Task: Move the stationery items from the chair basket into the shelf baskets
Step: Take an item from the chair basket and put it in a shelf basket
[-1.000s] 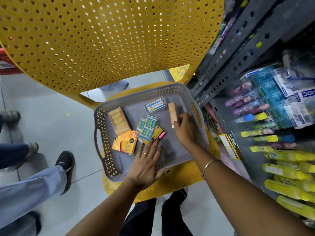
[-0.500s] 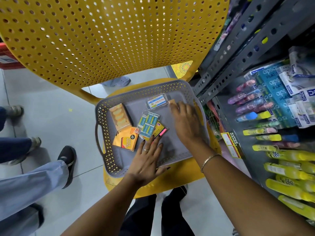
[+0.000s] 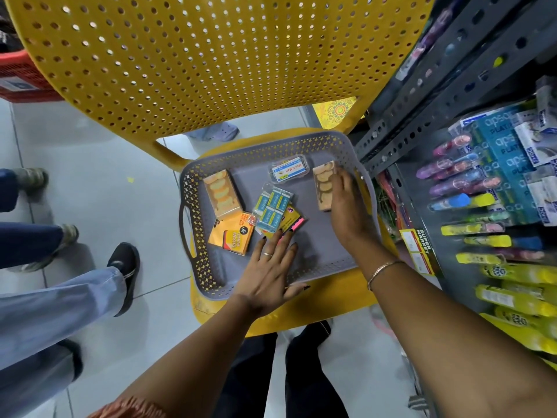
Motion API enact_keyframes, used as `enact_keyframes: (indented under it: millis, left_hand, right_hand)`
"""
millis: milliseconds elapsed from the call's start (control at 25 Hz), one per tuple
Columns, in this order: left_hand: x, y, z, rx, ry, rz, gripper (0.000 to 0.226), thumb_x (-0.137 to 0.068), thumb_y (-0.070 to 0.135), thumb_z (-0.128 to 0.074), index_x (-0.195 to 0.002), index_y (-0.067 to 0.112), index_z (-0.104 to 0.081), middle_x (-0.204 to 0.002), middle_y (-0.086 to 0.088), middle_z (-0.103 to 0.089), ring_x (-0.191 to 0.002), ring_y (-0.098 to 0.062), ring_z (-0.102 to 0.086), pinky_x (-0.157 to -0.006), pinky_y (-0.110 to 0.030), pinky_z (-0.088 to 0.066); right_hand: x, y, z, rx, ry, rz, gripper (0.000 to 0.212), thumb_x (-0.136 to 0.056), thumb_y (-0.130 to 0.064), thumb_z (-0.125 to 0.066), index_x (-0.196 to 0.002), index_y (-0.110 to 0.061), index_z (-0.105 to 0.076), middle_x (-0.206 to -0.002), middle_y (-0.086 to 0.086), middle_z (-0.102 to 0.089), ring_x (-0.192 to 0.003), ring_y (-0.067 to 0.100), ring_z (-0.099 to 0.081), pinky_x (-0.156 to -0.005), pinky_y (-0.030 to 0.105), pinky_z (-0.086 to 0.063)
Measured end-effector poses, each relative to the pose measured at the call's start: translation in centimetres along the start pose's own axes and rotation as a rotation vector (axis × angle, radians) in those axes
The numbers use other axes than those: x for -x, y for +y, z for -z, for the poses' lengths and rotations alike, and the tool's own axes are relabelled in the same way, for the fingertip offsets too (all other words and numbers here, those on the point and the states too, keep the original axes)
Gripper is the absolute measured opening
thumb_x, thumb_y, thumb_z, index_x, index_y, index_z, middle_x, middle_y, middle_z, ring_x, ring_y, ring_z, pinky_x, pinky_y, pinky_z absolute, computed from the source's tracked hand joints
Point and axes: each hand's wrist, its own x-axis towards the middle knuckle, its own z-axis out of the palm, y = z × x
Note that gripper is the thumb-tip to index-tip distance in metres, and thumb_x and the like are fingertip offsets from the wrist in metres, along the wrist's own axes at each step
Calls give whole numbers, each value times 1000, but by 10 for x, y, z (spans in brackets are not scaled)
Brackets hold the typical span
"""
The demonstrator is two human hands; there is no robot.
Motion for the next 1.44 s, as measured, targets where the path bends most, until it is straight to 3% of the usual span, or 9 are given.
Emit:
enact_keyframes:
  millis: [120,200,320,440,680,840,960,1240,1440]
  left_hand:
    - [1,0,-3,-13,23,2,85,-86,68,-18,-145,7,-26,-154,-15,-17,-142,-29,-4,-114,-44,6]
    - [1,-1,-4,-16,27,4,84,-87,68,-19,-144,7,-30,-152,-16,-22,-142,-31,-9,-113,-47,-1]
    - [0,-2,-4,-3,20,-6,84,-87,68,-22,-142,6,-34,-151,-16,-26,-141,-31,-14,-115,-47,-3]
    - [4,-6,6,-19,22,-23,83,-88,69,-23,-139,5,-39,-147,-18,-33,-137,-33,-24,-111,-47,-7]
    - [-22,-18,97,-7,188,-72,85,-89,71,-20,-140,5,-32,-150,-17,-28,-137,-35,-25,-107,-46,-15]
    - [-69,-4,208,-67,393,-318,84,-87,70,-31,-139,4,-33,-152,-17,-23,-140,-31,-16,-110,-45,-18]
    - [-95,29,277,-123,517,-434,82,-85,66,-37,-137,3,-38,-151,-17,-26,-139,-31,-17,-109,-46,-18]
    - [-133,125,349,-186,536,-690,81,-88,69,-25,-135,4,-35,-147,-17,-34,-138,-28,-21,-107,-47,-21]
    - [-160,170,357,-288,448,-675,93,-85,73,-6,-138,5,-38,-146,-16,-36,-136,-28,-29,-107,-48,-23]
  right_hand:
    - [1,-3,-8,50,-61,-89,57,-86,-16,-58,-134,2,-31,-140,24,-37,-128,37,-38,-102,43,-41]
    - [1,-7,-11,69,-67,-130,66,-82,-28,-65,-131,0,-31,-133,24,-40,-123,37,-41,-95,44,-45]
    - [0,-12,-6,31,-19,-197,62,-80,-19,-65,-129,-1,-32,-134,25,-41,-123,38,-40,-93,43,-45]
    - [3,-22,18,-42,24,-191,62,-82,-16,-62,-133,-1,-32,-138,26,-39,-127,38,-36,-101,43,-38]
    - [26,-54,163,-199,330,55,50,-74,-12,-64,-122,-11,-50,-117,18,-56,-111,38,-45,-93,45,-41]
    - [65,-72,288,-299,549,87,49,-68,-17,-57,-117,-19,-53,-113,5,-59,-104,22,-44,-82,26,-33]
    - [106,-80,368,-303,655,91,48,-65,-29,-47,-111,-21,-53,-105,-2,-57,-98,17,-44,-72,22,-29]
    - [188,-15,472,-185,765,-90,44,-64,-33,-52,-106,-21,-56,-103,-4,-61,-101,19,-51,-78,29,-37]
    - [194,66,464,-140,624,-261,37,-75,-21,-65,-109,-11,-57,-112,7,-61,-110,25,-53,-81,25,-33]
